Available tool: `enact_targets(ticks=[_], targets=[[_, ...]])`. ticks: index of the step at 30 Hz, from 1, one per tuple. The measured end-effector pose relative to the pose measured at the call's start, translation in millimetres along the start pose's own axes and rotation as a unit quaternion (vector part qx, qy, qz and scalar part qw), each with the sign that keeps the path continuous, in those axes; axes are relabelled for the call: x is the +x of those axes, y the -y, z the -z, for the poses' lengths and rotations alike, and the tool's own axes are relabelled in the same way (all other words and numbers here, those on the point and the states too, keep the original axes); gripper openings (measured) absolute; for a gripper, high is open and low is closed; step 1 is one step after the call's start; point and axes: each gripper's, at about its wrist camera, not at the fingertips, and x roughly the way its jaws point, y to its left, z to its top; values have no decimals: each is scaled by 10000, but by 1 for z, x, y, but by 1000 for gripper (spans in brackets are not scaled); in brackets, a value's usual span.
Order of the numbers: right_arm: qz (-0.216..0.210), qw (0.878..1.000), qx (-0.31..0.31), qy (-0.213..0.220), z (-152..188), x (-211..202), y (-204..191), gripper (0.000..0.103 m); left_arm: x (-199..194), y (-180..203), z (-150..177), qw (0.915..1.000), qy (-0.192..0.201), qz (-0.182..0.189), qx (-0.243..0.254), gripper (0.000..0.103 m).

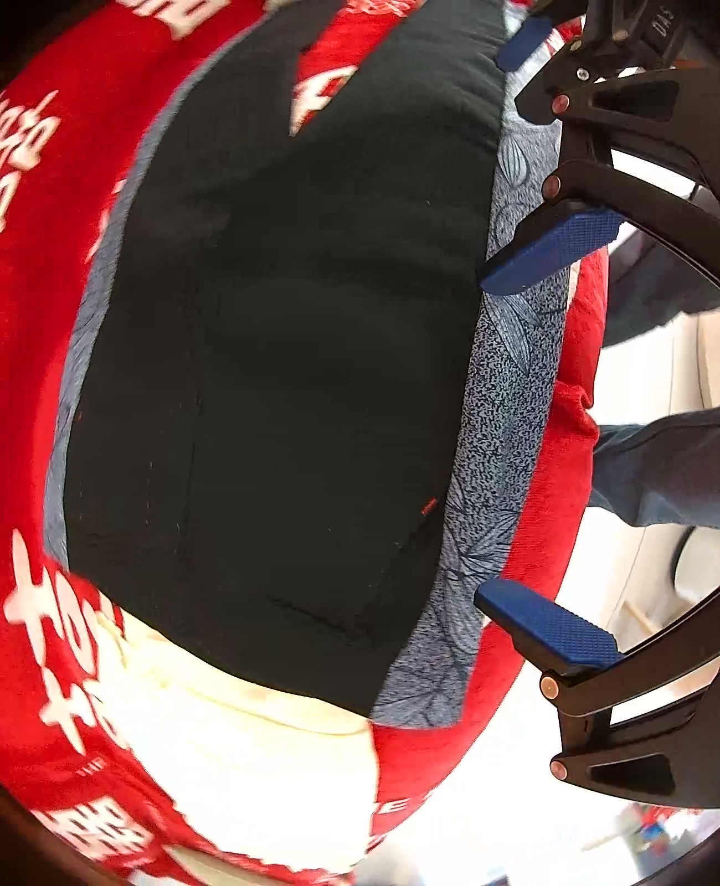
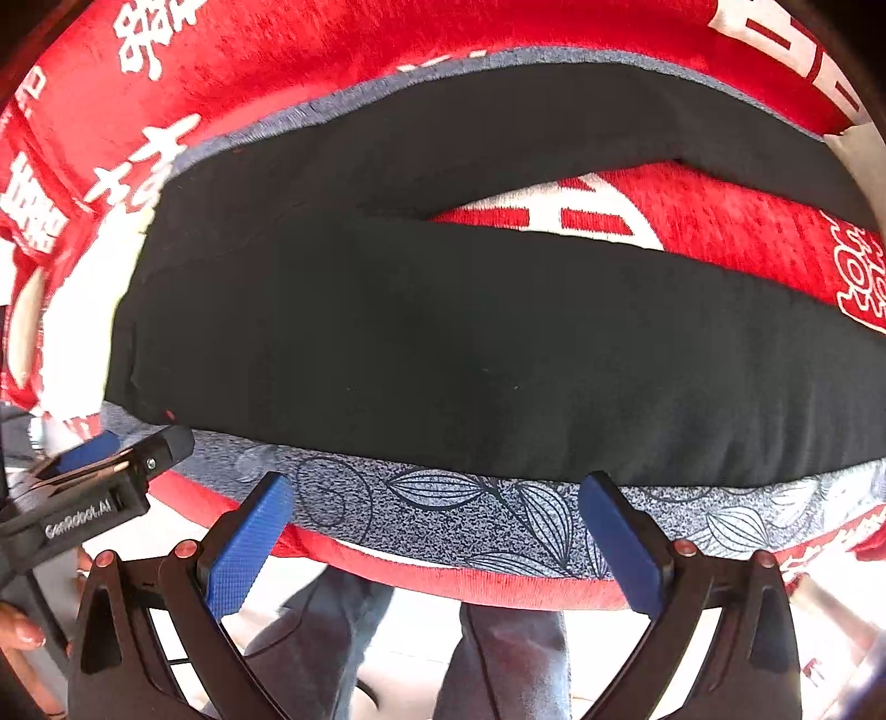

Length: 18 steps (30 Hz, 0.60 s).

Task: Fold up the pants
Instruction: 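Grasp the grey waistband with the left gripper while the right gripper grasps it too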

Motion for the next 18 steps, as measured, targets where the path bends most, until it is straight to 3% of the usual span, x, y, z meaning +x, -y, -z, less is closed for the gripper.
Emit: enact_targets(ticks=[2, 4, 6, 8, 10, 12, 16, 18], targets=[[-270, 9991, 89, 319, 2, -4, 2, 103, 1, -17, 8, 9998, 35, 132, -137, 103], [-930, 9948, 357, 221, 6, -3, 7, 103, -5, -36, 15, 9993, 165, 221, -270, 103], [-1816, 9814, 602, 159, 12, 1, 7, 103, -10, -53, 28, 9991, 214, 145, -337, 103], [-2392, 9658, 992, -121, 22, 12, 5, 103, -2, -68, 38, 9989, 42, 270, -386, 103], [-2962, 9444, 1397, -287, 35, 22, 0, 103, 3, -88, 49, 9967, 11, 607, -531, 103], [-3224, 9312, 1669, -334, 49, 43, -6, 100, 12, -108, 59, 9927, 34, 1010, -654, 103], [-3351, 9202, 2016, -180, 66, 78, -7, 81, 36, -145, 78, 9821, -54, 1650, -905, 103], [-3423, 9138, 2183, -68, 72, 91, -3, 81, 46, -157, 82, 9793, -68, 1800, -926, 103]])
